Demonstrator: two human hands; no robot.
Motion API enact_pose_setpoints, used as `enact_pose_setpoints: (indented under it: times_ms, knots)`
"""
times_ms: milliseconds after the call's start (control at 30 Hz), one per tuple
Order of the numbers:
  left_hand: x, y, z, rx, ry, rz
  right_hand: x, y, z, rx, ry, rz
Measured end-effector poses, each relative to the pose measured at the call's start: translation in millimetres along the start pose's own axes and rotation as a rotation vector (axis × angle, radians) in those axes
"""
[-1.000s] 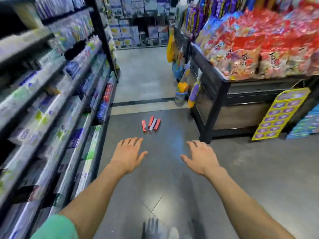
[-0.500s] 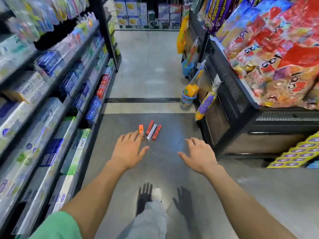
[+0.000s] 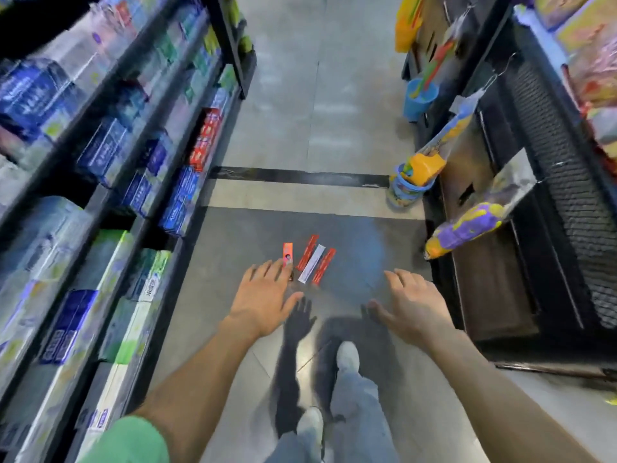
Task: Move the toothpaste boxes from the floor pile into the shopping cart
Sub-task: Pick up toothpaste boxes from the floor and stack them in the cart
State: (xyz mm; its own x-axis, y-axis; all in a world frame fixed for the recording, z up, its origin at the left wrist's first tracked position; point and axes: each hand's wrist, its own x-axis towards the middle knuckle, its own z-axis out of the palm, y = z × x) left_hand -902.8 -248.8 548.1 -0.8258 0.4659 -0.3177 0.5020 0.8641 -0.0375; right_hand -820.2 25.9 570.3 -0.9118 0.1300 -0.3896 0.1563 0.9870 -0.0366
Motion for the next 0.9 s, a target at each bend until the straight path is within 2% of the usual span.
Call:
enact_pose_setpoints:
  times_ms: [133,233,433,700,900]
  knots:
    - [95,-7,49,-0.064,0.010,-0.074,99,19,37,0.020,-0.018,-0.017]
    - [161,-13,107,-0.081,-0.033,-0.098,171,25,89,0.039,-0.061,-0.022]
    - [287,-35,279,-0.108,-0.024,-0.029,316,19,254,0.058,-0.089,-0.043]
    - [402,-53,493,-0.108,0.013,0.007,465,6,458,0.026,-0.055,-0.019]
    - [454,-68,560,-0.106,0.099,0.076,517,-23,529,0.174,-0.002,0.078]
